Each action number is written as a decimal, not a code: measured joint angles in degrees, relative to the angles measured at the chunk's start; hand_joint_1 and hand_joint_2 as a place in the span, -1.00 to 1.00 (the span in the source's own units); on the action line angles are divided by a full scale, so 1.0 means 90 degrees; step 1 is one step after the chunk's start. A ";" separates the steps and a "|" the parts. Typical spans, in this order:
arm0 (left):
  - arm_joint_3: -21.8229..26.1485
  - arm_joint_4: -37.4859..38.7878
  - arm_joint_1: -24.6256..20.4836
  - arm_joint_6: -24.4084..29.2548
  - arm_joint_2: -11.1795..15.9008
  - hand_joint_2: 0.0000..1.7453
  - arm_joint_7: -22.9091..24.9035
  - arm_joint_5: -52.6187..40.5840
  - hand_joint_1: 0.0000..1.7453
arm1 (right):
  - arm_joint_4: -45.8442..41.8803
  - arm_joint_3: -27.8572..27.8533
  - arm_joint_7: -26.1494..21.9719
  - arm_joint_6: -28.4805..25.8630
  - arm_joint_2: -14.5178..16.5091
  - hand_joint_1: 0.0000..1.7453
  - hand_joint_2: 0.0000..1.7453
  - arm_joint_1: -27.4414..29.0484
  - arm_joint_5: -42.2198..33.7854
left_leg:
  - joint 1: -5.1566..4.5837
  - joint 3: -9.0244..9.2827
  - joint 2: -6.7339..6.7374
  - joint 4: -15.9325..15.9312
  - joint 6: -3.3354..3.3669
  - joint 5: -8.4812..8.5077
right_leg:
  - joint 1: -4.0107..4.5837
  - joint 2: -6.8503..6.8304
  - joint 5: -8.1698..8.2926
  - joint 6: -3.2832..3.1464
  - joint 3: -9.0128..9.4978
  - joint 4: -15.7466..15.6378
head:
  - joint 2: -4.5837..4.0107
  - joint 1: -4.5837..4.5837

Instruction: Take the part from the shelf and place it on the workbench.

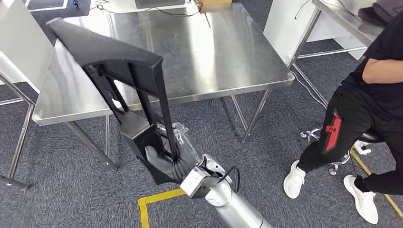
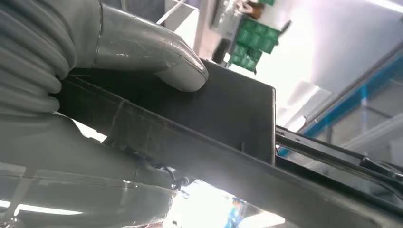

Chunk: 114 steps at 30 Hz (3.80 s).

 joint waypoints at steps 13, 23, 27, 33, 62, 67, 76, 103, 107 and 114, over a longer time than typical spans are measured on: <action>0.0029 -0.0006 0.0052 0.0124 -0.0092 1.00 0.0048 0.0029 -1.00 | 0.0282 0.0087 0.0122 0.0014 0.0043 1.00 1.00 -0.0153 0.0067 | -0.0033 0.1460 -0.0184 -0.0240 -0.0089 -0.1285 | 0.0141 -0.0183 0.0957 0.0099 -0.1073 -0.1325 | 0.0000 0.0027; 0.0047 -0.0035 0.0063 0.0098 -0.0125 1.00 0.0135 0.0008 -1.00 | 0.0384 0.0113 0.0316 -0.0186 0.0257 1.00 1.00 -0.0471 0.0722 | 0.0017 0.0172 -0.0026 0.0967 -0.0266 -0.1561 | 0.0023 -0.0001 0.0486 -0.0381 -0.0009 -0.1526 | 0.0000 -0.0046; 0.0046 0.0007 0.0154 0.0069 -0.0106 1.00 0.0168 -0.0090 -1.00 | 0.0365 0.0100 0.0727 -0.0357 0.0215 1.00 1.00 -0.0740 0.1658 | -0.0063 0.0179 0.0009 0.0128 -0.0122 -0.0325 | 0.0076 0.0029 0.0161 -0.0233 0.0279 -0.1494 | 0.0000 -0.0044; 0.0045 -0.0002 0.0051 -0.0001 -0.0116 1.00 0.0224 -0.0234 -1.00 | 0.0395 0.0153 0.1104 -0.0371 0.0202 1.00 1.00 -0.1390 0.2670 | -0.0054 0.0827 -0.0045 -0.0152 0.0115 -0.0640 | 0.0067 0.0001 0.0378 0.0010 -0.0661 -0.0018 | 0.0000 -0.0021; -0.0012 0.0039 -0.0099 0.0070 -0.0132 1.00 0.0717 -0.0625 -1.00 | 0.5013 0.1203 0.2255 -0.1111 0.0837 1.00 1.00 -0.3713 0.5398 | 0.0043 -0.0252 -0.0013 -0.0106 0.0013 0.0302 | 0.0111 0.0017 0.0029 -0.0055 0.0088 -0.1366 | 0.0000 -0.0074; -0.0015 0.0030 -0.0124 0.0068 -0.0123 1.00 0.0716 -0.0640 -1.00 | 0.5926 0.1369 0.2335 -0.1167 0.0869 1.00 1.00 -0.3821 0.5940 | -0.0023 -0.0083 -0.0064 -0.0110 0.0112 0.0085 | 0.0099 -0.0010 -0.0196 0.0009 -0.1172 0.0193 | 0.0000 -0.0069; -0.0040 0.0027 -0.0153 0.0011 -0.0126 1.00 0.0670 -0.0724 -1.00 | 0.6696 0.2060 0.2416 -0.1174 0.0892 1.00 1.00 -0.3728 0.6668 | -0.0059 0.0158 -0.0102 -0.0098 0.0034 -0.0181 | 0.0182 0.0000 0.1056 -0.0121 -0.0714 -0.1679 | 0.0000 -0.0050; -0.0175 0.0027 -0.0181 -0.0148 -0.0024 -1.00 0.1107 -0.0906 -1.00 | 0.6955 0.2244 0.2708 -0.1241 0.0926 -1.00 -1.00 -0.3717 0.6722 | -0.0055 0.0242 -0.0074 -0.0162 -0.0014 -0.0192 | 0.0185 0.0020 0.1023 -0.0175 -0.0682 -0.1665 | 0.0000 -0.0051; -0.0182 0.0027 -0.0181 -0.0194 0.0026 -1.00 0.1118 -0.0923 -1.00 | 0.6955 0.2246 0.2766 -0.1240 0.0930 -1.00 -1.00 -0.3717 0.6762 | -0.0055 0.0243 -0.0074 -0.0162 -0.0014 -0.0192 | 0.0184 0.0021 0.1023 -0.0175 -0.0682 -0.1665 | 0.0000 -0.0051; -0.0217 0.0026 -0.0182 -0.0194 0.0044 -1.00 0.1118 -0.0931 -1.00 | 0.6955 0.2245 0.2776 -0.1240 0.0930 -1.00 -1.00 -0.3717 0.6765 | -0.0056 0.0242 -0.0073 -0.0162 -0.0016 -0.0193 | 0.0184 0.0021 0.1022 -0.0175 -0.0683 -0.1665 | 0.0000 -0.0050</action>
